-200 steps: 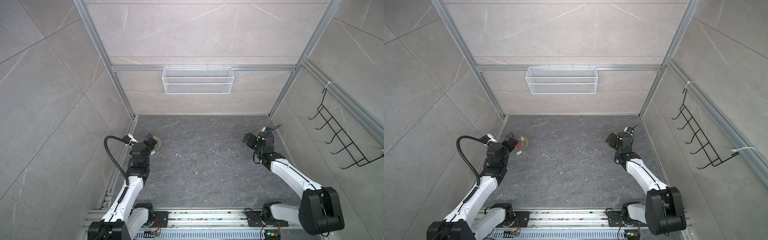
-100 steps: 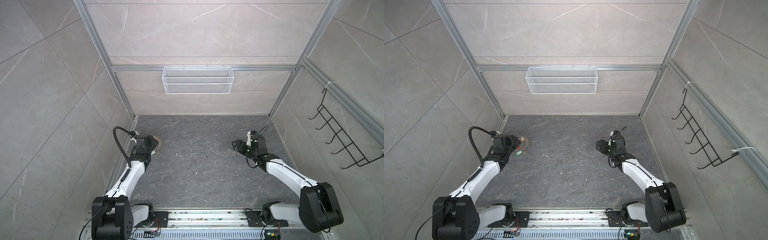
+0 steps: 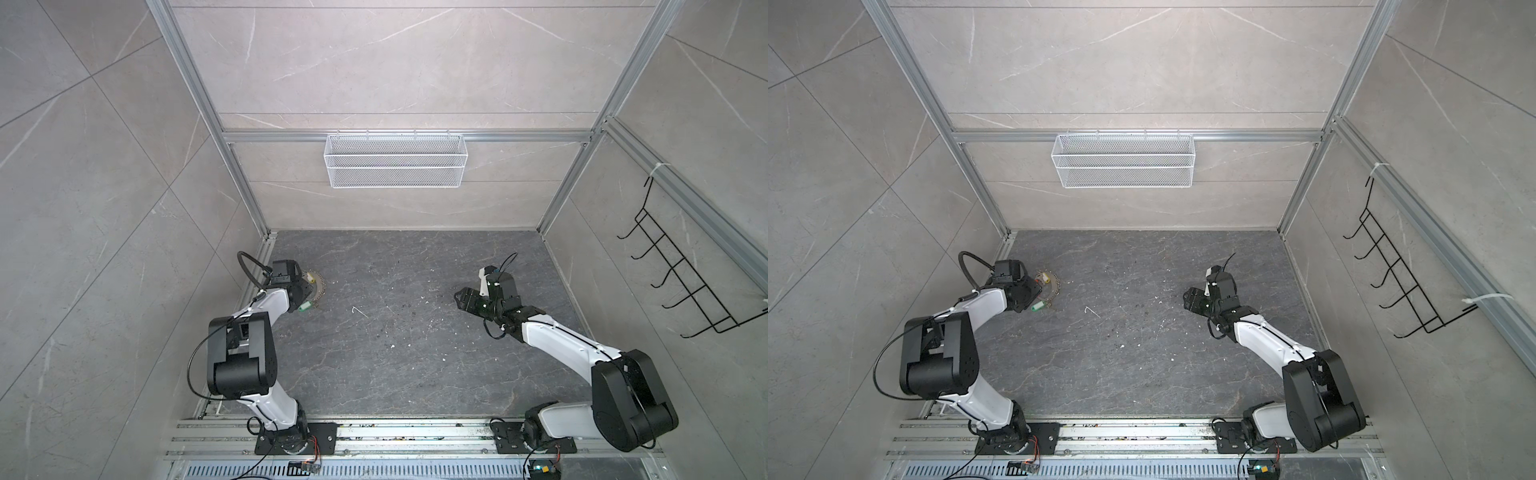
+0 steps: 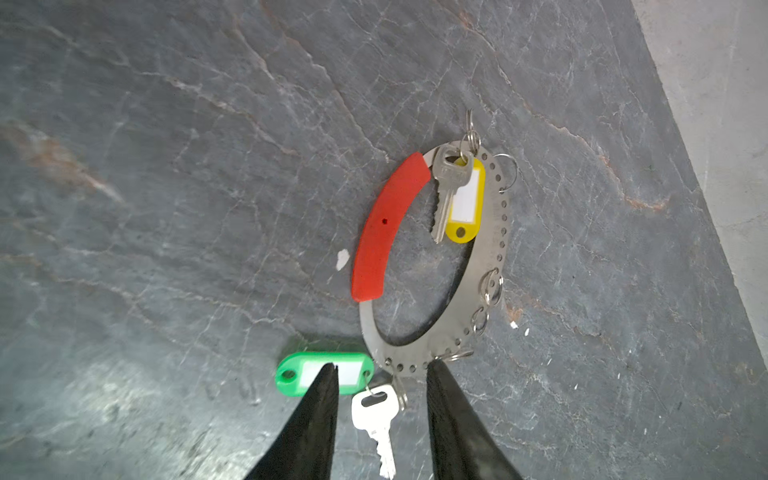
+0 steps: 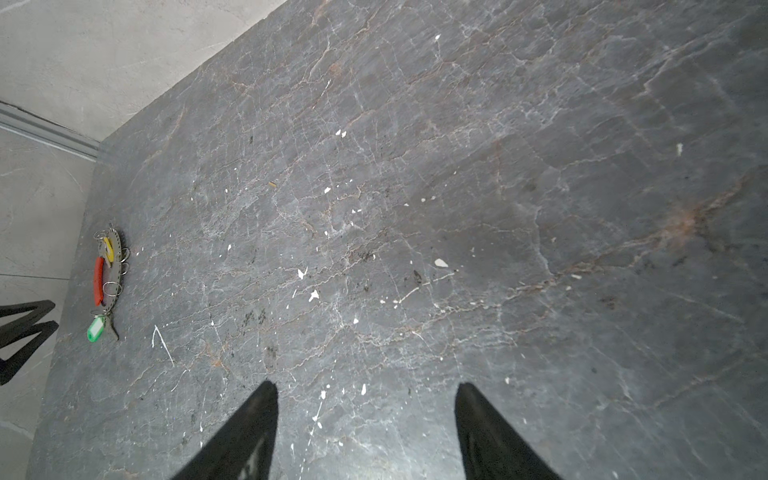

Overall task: Remove the keys from the keyring
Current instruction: 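Lower the left gripper onto the metal key ring and grasp its rim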

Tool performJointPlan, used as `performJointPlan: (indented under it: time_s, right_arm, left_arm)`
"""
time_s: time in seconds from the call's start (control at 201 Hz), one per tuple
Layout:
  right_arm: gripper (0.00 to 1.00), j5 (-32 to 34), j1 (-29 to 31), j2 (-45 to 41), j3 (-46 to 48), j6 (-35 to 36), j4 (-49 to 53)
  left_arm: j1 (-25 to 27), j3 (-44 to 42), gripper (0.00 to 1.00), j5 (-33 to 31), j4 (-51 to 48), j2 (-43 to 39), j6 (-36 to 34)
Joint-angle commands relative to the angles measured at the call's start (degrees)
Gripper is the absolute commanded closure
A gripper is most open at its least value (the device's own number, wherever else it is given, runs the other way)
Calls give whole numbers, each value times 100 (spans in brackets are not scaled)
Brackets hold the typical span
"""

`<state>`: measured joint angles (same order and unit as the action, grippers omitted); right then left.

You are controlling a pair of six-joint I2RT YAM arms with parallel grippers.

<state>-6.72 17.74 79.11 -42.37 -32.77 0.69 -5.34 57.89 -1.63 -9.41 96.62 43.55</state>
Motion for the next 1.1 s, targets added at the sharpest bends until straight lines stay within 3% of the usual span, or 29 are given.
performJointPlan:
  time_s: [0.0,0.224,0.533,1.091]
  right_arm:
    - [31,3,36,-99,-144,76,124]
    - [34,-191,29,12,-146,-5,12]
    - [35,-201,28,-111,-116,6,-43]
    - [37,-180,32,-159,-276,52,53]
  left_arm:
    - [-64,480,61,171,-121,173,-40]
    - [-94,1352,62,-150,-574,733,-312]
    - [-143,2650,57,-136,-893,1672,-797]
    - [-186,3395,59,-35,-984,2530,-746]
